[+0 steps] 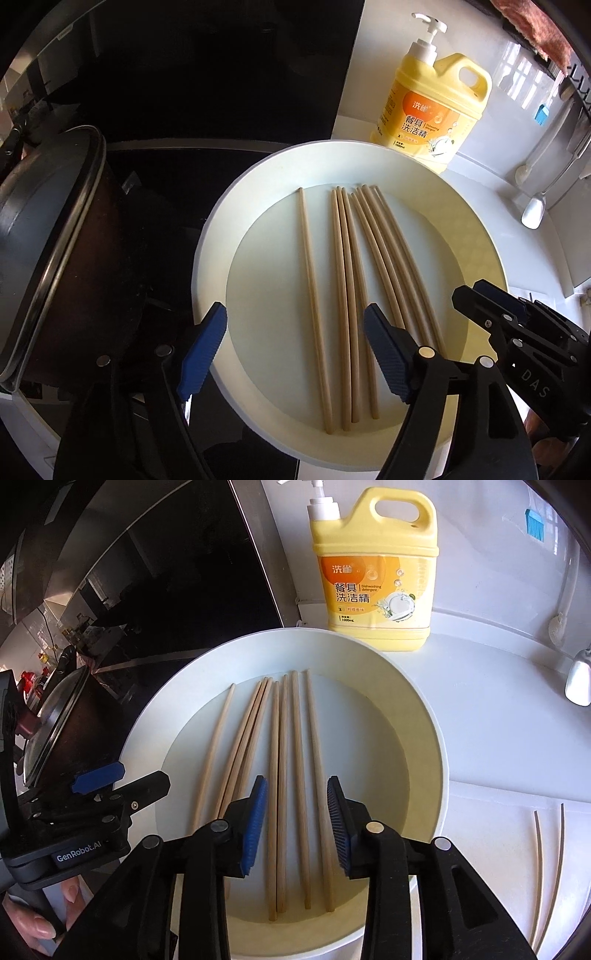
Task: Organize utensils
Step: 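Move both tools back over the two chopsticks on the cutting board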
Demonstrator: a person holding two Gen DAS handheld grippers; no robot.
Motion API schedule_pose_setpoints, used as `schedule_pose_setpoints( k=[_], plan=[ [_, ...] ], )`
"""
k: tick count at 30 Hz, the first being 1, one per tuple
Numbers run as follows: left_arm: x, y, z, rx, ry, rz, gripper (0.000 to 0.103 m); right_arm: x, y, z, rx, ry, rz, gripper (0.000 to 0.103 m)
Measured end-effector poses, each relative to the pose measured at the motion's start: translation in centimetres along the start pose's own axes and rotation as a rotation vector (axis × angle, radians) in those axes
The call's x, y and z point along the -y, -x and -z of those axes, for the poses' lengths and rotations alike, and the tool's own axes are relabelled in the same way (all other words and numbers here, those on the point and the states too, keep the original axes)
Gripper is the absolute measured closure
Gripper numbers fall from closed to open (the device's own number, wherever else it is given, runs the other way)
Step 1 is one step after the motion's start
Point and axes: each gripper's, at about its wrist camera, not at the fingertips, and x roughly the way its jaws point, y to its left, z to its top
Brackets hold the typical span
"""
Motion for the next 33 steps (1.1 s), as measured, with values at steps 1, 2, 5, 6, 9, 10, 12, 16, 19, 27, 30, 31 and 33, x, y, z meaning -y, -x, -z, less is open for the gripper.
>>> schedule_pose_setpoints(
  k=[1,2,5,6,9,10,12,16,19,27,30,31,33],
  plan=[
    [0.0,0.4,0.0,0.006,0.0,0.001,0.023,0.0,0.4,0.2,0.006,-0.001,0.003,0.062],
    [0.0,0.7,0.0,0.012,-0.002,0.001,0.021,-0.1,0.8,0.3,0.011,-0.001,0.004,0.061],
    [0.1,1.8,0.2,0.033,-0.018,-0.004,0.018,-0.1,1.9,0.9,0.027,-0.006,0.01,0.054],
    [0.1,2.1,0.3,0.04,-0.023,-0.002,0.017,-0.1,2.3,1.2,0.033,-0.009,0.013,0.053],
    [0.3,2.9,0.5,0.057,-0.037,0.0,0.011,0.2,3.6,2.2,0.054,-0.023,0.021,0.048],
    [0.4,3.1,0.6,0.061,-0.036,0.004,0.01,0.3,4.0,2.6,0.06,-0.031,0.024,0.047],
    [0.7,3.4,0.8,0.065,-0.035,0.016,0.009,0.6,5.0,3.5,0.071,-0.044,0.028,0.045],
    [2.4,4.0,1.3,0.07,-0.067,0.041,0.009,1.6,7.3,5.6,0.095,-0.069,0.047,0.041],
    [4.3,4.7,1.8,0.099,-0.103,0.054,0.007,2.9,8.8,7.2,0.107,-0.088,0.079,0.04],
    [11.3,6.0,3.8,0.125,-0.135,0.135,0.007,10.0,13.8,12.2,0.138,-0.182,0.198,0.04],
    [14.5,6.4,5.0,0.133,-0.124,0.155,0.007,13.6,15.7,14.2,0.15,-0.214,0.236,0.04],
    [15.5,6.5,5.6,0.138,-0.118,0.159,0.007,14.8,16.2,14.9,0.153,-0.215,0.246,0.04],
    [17.5,6.7,6.9,0.148,-0.103,0.16,0.007,17.2,17.1,16.2,0.161,-0.205,0.258,0.04]
  ],
)
